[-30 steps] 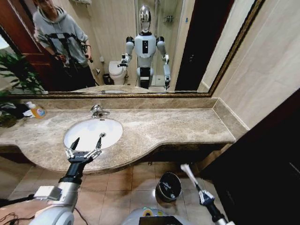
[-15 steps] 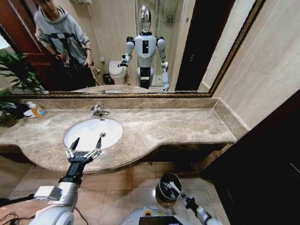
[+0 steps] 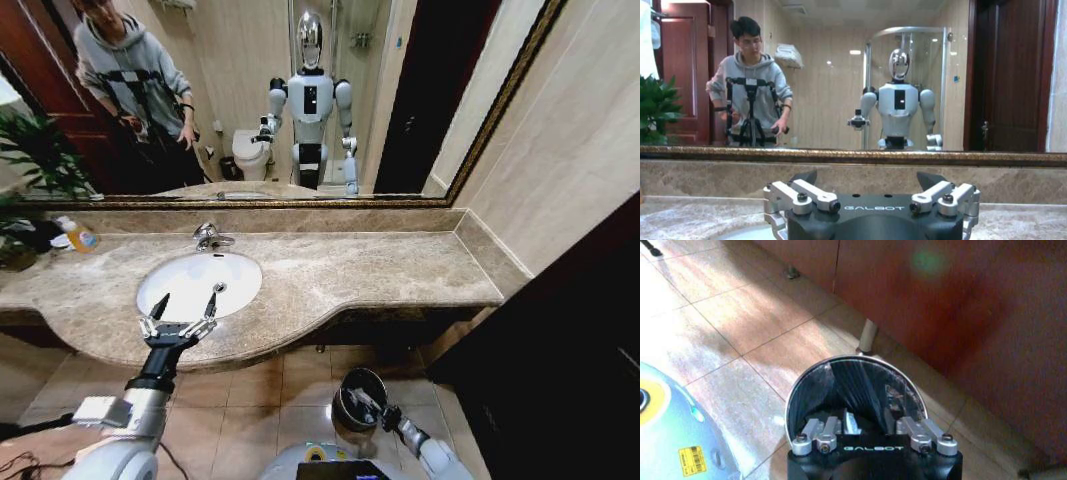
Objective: Pick up the trash from the sink and place it in the trash bin.
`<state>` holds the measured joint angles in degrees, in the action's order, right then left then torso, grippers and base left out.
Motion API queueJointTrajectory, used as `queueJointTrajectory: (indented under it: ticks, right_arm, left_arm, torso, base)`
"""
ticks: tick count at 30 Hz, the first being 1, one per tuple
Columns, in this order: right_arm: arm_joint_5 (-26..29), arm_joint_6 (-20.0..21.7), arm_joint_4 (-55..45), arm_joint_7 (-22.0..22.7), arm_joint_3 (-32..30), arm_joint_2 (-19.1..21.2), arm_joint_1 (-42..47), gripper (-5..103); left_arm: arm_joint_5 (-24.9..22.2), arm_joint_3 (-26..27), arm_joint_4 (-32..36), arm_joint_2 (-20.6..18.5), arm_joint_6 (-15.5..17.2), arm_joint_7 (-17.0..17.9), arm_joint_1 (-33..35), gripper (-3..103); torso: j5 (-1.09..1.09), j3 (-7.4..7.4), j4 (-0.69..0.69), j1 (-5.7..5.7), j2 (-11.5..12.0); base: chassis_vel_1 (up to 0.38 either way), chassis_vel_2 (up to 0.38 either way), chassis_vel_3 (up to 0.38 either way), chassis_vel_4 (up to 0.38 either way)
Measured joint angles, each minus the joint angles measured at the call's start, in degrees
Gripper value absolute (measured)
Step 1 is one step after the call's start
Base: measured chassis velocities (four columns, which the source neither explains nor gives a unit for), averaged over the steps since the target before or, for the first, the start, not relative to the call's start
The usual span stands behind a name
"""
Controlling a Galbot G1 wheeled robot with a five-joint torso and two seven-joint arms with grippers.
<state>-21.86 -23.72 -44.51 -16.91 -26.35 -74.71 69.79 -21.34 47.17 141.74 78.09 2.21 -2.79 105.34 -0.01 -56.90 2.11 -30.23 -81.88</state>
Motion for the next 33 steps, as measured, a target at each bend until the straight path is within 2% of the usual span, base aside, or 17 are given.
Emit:
queueJointTrajectory:
  ticks: [3, 5, 7, 8, 9, 10, 12, 14, 17, 18, 21, 22, 26, 27, 29, 32, 33]
  right_arm:
    - [-0.1, -0.46, -1.08, 0.4, -0.5, -0.02, 0.73, 48]
    - [0.48, -0.84, -4.08, 0.79, -1.38, 0.16, 2.47, 59]
    - [1.23, -1.18, -5.44, 1.06, -1.78, 0.33, 3.3, 59]
    - [5.64, -1.79, -10.59, 2.26, -3.03, 0.81, 6.11, 70]
    - [8.87, -1.69, -14.41, 3.55, -3.87, 1.21, 8.18, 75]
    - [8.87, -1.69, -14.41, 3.55, -3.87, 1.21, 8.18, 75]
    - [14.57, -2.42, -21.0, 6.84, -6.71, 2.24, 11.88, 81]
    - [19.22, -2.52, -28.79, 10.79, -12.77, 2.13, 16.11, 91]
    - [21.44, -2.25, -32.36, 12.46, -15.78, 2.16, 18.09, 96]
    - [24.06, -1.76, -36.56, 13.49, -19.65, 2.04, 20.28, 100]
    - [31.43, -0.44, -45.42, 14.92, -26.14, 1.24, 24.05, 100]
    - [31.43, -0.44, -45.42, 14.92, -26.14, 1.24, 24.05, 100]
    - [42.77, 1.26, -59.68, 20.8, -27.54, 0.76, 28.09, 100]
    - [42.77, 1.26, -59.68, 20.8, -27.54, 0.76, 28.09, 100]
    - [46.51, 3.92, -67.89, 20.23, -28.06, 0.25, 30.05, 100]
    - [49.81, 8.26, -77.16, 16.18, -28.31, -0.47, 32.27, 100]
    - [49.81, 8.26, -77.16, 16.18, -28.31, -0.47, 32.27, 100]
  left_arm:
    - [0.0, 0.0, 0.0, 0.0, 0.0, 0.0, 0.0, 100]
    - [0.0, 0.0, 0.0, 0.0, 0.0, 0.0, 0.0, 100]
    - [0.0, 0.0, 0.0, 0.0, 0.0, 0.0, 0.0, 100]
    - [0.0, 0.0, 0.0, 0.0, 0.0, 0.0, 0.0, 100]
    - [0.0, 0.0, 0.0, 0.0, 0.0, 0.0, 0.0, 100]
    - [0.0, 0.0, 0.0, 0.0, 0.0, 0.0, 0.0, 100]
    - [0.0, 0.0, 0.0, 0.0, -0.01, 0.0, 0.0, 100]
    - [0.0, 0.0, 0.0, 0.0, 0.0, -0.01, 0.0, 100]
    - [0.0, 0.0, 0.0, 0.0, 0.0, -0.02, 0.0, 100]
    - [0.0, 0.0, 0.0, 0.0, 0.0, -0.01, 0.0, 100]
    - [0.0, 0.0, 0.0, 0.0, 0.0, -0.01, 0.0, 100]
    - [0.0, 0.0, 0.0, 0.0, 0.0, -0.01, 0.0, 100]
    - [0.0, 0.0, -0.01, 0.0, 0.0, 0.0, 0.0, 100]
    - [0.0, 0.0, -0.01, 0.0, 0.0, 0.0, 0.0, 100]
    - [0.0, 0.0, 0.0, 0.0, 0.0, 0.0, 0.0, 100]
    - [0.0, 0.0, 0.0, 0.0, 0.0, 0.0, 0.0, 100]
    - [0.0, 0.0, 0.0, 0.0, 0.0, 0.0, 0.0, 100]
  torso:
    - [0.01, 0.0, 0.0, 0.0, 0.0]
    - [0.02, 0.0, 0.01, 0.0, 0.0]
    - [0.03, 0.0, 0.0, 0.0, 0.0]
    - [0.03, 0.0, 0.0, 0.0, 0.0]
    - [0.02, 0.01, 0.0, 0.0, 0.0]
    - [0.02, 0.01, 0.0, 0.0, 0.0]
    - [-0.02, 0.01, 0.0, 0.01, 0.0]
    - [0.02, 0.01, 0.0, 0.01, 0.0]
    - [0.02, 0.01, 0.0, 0.01, 0.0]
    - [0.01, 0.01, 0.0, 0.01, -0.01]
    - [0.03, 0.01, -0.01, 0.01, -0.01]
    - [0.03, 0.01, -0.01, 0.01, -0.01]
    - [0.03, 0.01, 0.0, 0.01, 0.0]
    - [0.03, 0.01, 0.0, 0.01, 0.0]
    - [-0.02, 0.01, 0.0, 0.01, -0.01]
    - [0.0, 0.01, 0.0, 0.01, -0.01]
    - [0.0, 0.01, 0.0, 0.01, -0.01]
  base:
    - [0.0, 0.0, 0.0, 0.0]
    - [0.0, 0.0, 0.0, 0.0]
    - [0.0, 0.0, 0.0, 0.0]
    - [0.0, 0.0, 0.0, 0.0]
    - [0.0, 0.0, 0.0, 0.0]
    - [0.0, 0.0, 0.0, 0.0]
    - [0.0, 0.0, 0.0, 0.0]
    - [0.0, 0.0, 0.0, 0.0]
    - [0.0, 0.0, 0.0, 0.0]
    - [0.0, 0.0, 0.0, 0.0]
    - [0.0, 0.0, 0.0, 0.0]
    - [0.0, 0.0, 0.0, 0.0]
    - [0.0, 0.0, 0.0, 0.0]
    - [0.0, 0.0, 0.0, 0.0]
    - [0.0, 0.0, 0.0, 0.0]
    - [0.0, 0.0, 0.0, 0.0]
    - [0.0, 0.0, 0.0, 0.0]
